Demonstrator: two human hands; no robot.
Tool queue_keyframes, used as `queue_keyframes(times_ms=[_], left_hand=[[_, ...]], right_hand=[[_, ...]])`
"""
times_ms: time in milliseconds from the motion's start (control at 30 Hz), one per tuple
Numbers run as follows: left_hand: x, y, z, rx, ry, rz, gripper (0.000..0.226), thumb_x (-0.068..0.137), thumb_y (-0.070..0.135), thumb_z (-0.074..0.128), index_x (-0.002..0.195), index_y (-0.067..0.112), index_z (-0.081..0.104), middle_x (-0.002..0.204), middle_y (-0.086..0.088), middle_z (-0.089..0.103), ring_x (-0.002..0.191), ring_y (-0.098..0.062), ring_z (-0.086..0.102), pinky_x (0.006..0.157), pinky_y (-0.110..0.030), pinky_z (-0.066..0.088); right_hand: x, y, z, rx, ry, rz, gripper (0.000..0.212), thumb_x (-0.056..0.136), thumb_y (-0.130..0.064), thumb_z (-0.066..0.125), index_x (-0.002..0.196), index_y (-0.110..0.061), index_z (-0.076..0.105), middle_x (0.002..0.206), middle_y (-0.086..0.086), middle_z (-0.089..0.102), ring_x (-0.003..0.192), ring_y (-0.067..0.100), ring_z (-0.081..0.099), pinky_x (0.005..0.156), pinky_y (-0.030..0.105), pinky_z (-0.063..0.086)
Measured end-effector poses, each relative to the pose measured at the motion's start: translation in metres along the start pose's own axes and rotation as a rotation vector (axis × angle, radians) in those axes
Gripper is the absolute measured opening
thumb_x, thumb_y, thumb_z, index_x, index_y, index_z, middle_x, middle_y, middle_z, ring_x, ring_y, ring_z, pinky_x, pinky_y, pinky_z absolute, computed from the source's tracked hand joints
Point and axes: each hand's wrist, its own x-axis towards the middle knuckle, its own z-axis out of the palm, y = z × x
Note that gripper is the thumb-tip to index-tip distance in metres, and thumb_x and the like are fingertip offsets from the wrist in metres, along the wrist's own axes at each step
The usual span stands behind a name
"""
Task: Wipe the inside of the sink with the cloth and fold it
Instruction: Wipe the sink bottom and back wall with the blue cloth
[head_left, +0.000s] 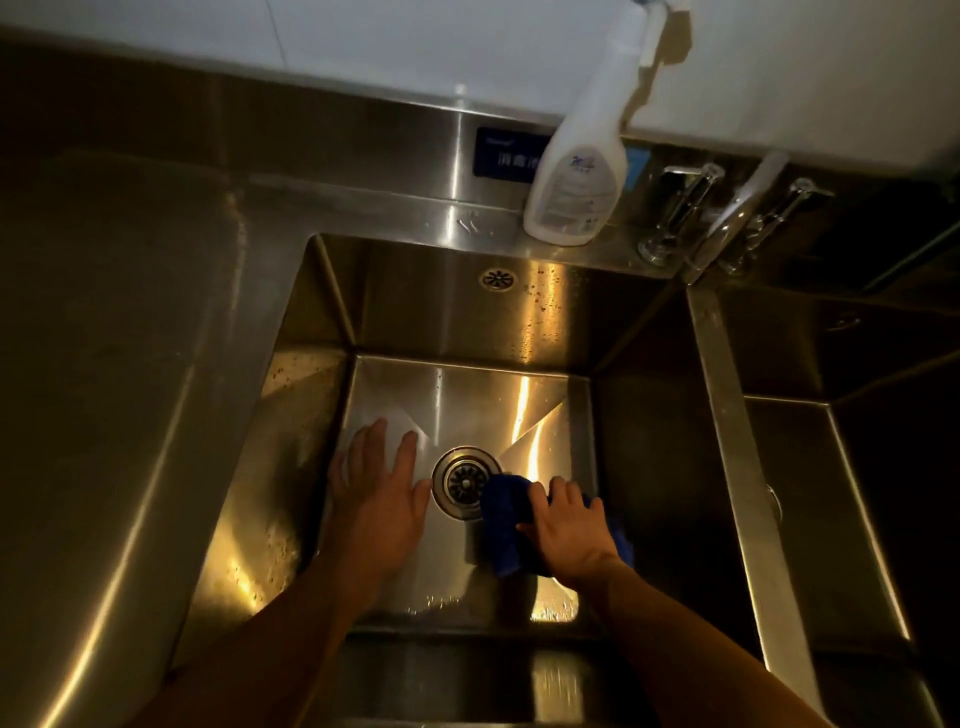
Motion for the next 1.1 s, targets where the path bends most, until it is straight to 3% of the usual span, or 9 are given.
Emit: queue_keyframes(times_ms=[233, 333, 533, 733, 800, 867, 933, 1000, 1100], left_hand=[[0.026, -0.003, 0.040, 0.068, -0.031, -0.044, 0.060, 0.096, 0.047, 0.032, 0.150, 0.026, 0.018, 0.159, -0.011, 0.007, 0.145, -0.030, 0.007, 0.115, -0.051, 0.011], [0.034, -0.006, 0.051, 0.060, -0.031, -0.065, 0.063, 0.095, 0.048, 0.035, 0.151, 0.027, 0.015, 0.159, -0.010, 0.005, 0.145, -0.030, 0.005, 0.115, -0.051, 0.010], [0.067, -0.023, 0.089, 0.073, -0.055, -0.019, 0.078, 0.089, 0.054, 0.046, 0.152, 0.031, 0.006, 0.161, -0.013, -0.001, 0.147, -0.035, -0.001, 0.114, -0.058, 0.006], [0.095, -0.040, 0.138, 0.086, -0.071, -0.038, 0.077, 0.088, 0.061, 0.039, 0.151, 0.037, 0.002, 0.161, -0.012, 0.002, 0.147, -0.034, -0.001, 0.112, -0.061, 0.009], [0.095, -0.045, 0.147, 0.102, -0.089, -0.038, 0.075, 0.088, 0.063, 0.034, 0.151, 0.036, 0.003, 0.161, -0.013, 0.002, 0.146, -0.036, 0.001, 0.111, -0.062, 0.012], [0.093, -0.050, 0.155, 0.100, -0.115, -0.046, 0.073, 0.087, 0.065, 0.026, 0.151, 0.034, 0.008, 0.161, -0.013, 0.001, 0.146, -0.038, 0.000, 0.111, -0.063, 0.011], [0.090, -0.054, 0.161, 0.095, -0.145, -0.053, 0.078, 0.082, 0.071, 0.009, 0.152, 0.035, 0.006, 0.161, -0.012, -0.005, 0.147, -0.037, -0.005, 0.112, -0.063, 0.007], [0.089, -0.058, 0.169, 0.103, -0.164, -0.047, 0.087, 0.074, 0.078, -0.014, 0.150, 0.037, -0.006, 0.160, -0.011, -0.015, 0.146, -0.035, -0.013, 0.112, -0.062, 0.003], [0.091, -0.063, 0.180, 0.115, -0.175, -0.055, 0.087, 0.066, 0.075, -0.028, 0.145, 0.038, -0.021, 0.154, -0.009, -0.031, 0.144, -0.034, -0.022, 0.114, -0.062, 0.000]], right_hand=[[0.030, 0.006, 0.030, -0.041, -0.069, 0.021, 0.046, 0.100, -0.035, 0.035, 0.140, -0.016, 0.026, 0.139, 0.015, 0.035, 0.127, 0.033, 0.035, 0.099, 0.053, 0.035], [0.032, 0.007, 0.047, -0.133, -0.156, 0.082, 0.051, 0.098, -0.023, 0.035, 0.145, -0.016, 0.019, 0.147, 0.019, 0.023, 0.135, 0.038, 0.024, 0.107, 0.067, 0.020], [0.050, 0.000, 0.084, 0.038, -0.371, 0.191, 0.082, 0.095, -0.062, 0.031, 0.148, -0.032, -0.023, 0.155, 0.016, -0.031, 0.143, 0.040, -0.024, 0.110, 0.069, 0.004], [0.056, 0.003, 0.135, 0.025, -0.173, 0.192, 0.094, 0.087, -0.075, 0.025, 0.136, -0.029, -0.040, 0.138, 0.016, -0.051, 0.128, 0.038, -0.045, 0.108, 0.070, -0.003], [0.051, 0.003, 0.136, 0.011, -0.042, 0.171, 0.096, 0.083, -0.077, 0.027, 0.145, -0.030, -0.029, 0.150, 0.021, -0.033, 0.135, 0.043, -0.036, 0.107, 0.072, 0.005], [0.050, 0.002, 0.128, 0.044, 0.037, 0.180, 0.091, 0.077, -0.077, 0.031, 0.149, -0.026, 0.013, 0.155, 0.025, 0.020, 0.143, 0.045, 0.011, 0.097, 0.074, 0.028], [0.051, 0.005, 0.124, 0.055, 0.092, 0.167, 0.084, 0.078, -0.078, 0.023, 0.142, -0.027, 0.040, 0.144, 0.023, 0.044, 0.137, 0.042, 0.033, 0.089, 0.074, 0.035], [0.054, 0.013, 0.127, -0.004, 0.132, 0.130, 0.080, 0.085, -0.076, 0.013, 0.141, -0.029, 0.044, 0.147, 0.020, 0.040, 0.146, 0.036, 0.013, 0.098, 0.075, 0.025], [0.060, 0.024, 0.135, -0.058, 0.191, 0.044, 0.082, 0.078, -0.076, 0.028, 0.145, -0.029, 0.035, 0.158, 0.014, 0.021, 0.148, 0.032, -0.001, 0.105, 0.071, 0.012]])
